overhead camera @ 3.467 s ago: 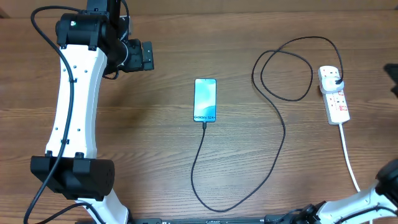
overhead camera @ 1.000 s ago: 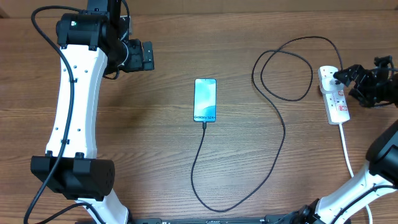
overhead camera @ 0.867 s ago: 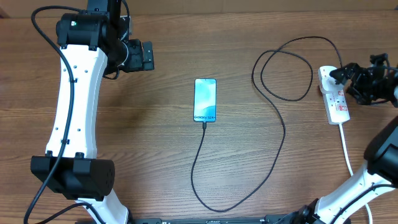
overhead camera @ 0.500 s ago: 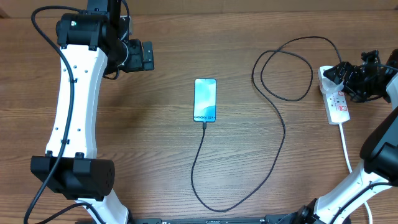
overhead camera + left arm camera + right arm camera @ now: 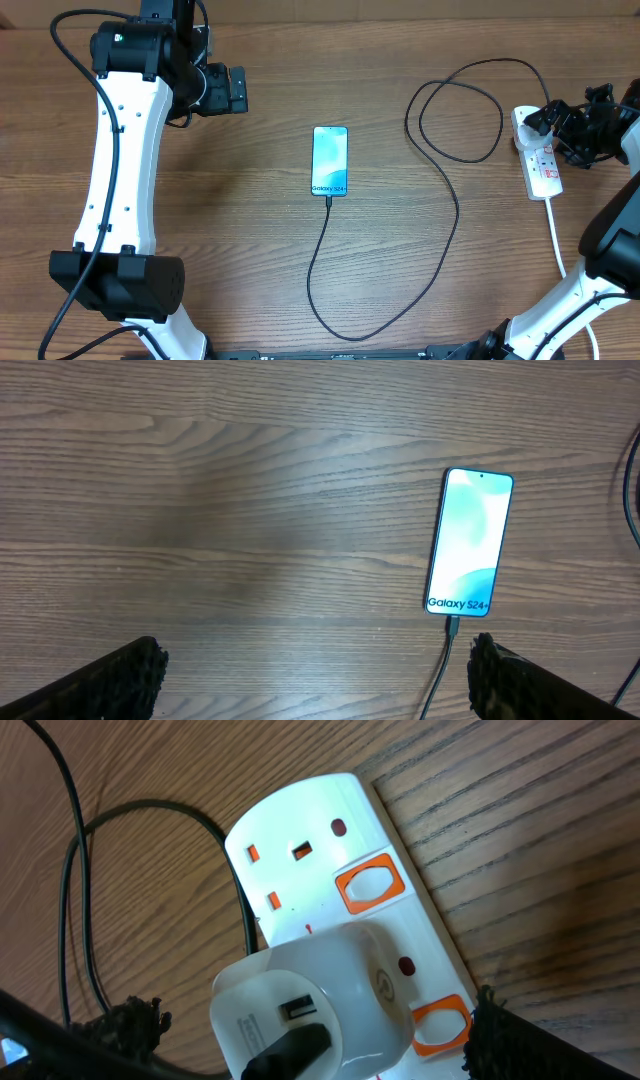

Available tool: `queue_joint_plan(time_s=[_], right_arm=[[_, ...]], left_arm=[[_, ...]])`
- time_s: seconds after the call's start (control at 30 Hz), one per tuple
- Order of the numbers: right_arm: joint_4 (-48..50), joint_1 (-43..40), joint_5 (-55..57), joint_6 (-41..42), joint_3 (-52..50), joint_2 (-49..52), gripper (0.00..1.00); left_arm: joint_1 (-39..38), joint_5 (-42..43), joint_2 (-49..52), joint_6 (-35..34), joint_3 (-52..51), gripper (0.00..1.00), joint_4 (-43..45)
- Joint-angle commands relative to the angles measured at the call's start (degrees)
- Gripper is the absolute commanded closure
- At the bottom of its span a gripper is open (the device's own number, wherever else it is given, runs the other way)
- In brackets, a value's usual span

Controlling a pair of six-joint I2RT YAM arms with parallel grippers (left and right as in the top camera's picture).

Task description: Plug charger to phone and switch on socket

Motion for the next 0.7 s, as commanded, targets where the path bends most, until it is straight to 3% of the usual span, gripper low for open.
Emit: queue_joint_plan(time_s=[0.0,0.17,0.67], right_arm=[[0.3,0.6,0.8,-1.1,-0.3,0.2,0.00],[0.7,1.1,0.4,-1.4,-0.3,0.2,0.05],[1.8,1.1,-0.1,-1.4,-0.3,4.0,0.05]], left_arm=[[-0.5,-0.4,0.3,0.7,0.1,0.00,0.2],[-0.5,-0.4,0.3,0.7,0.1,0.00,0.2],[-0.5,-0.4,0.3,0.7,0.1,0.00,0.2]])
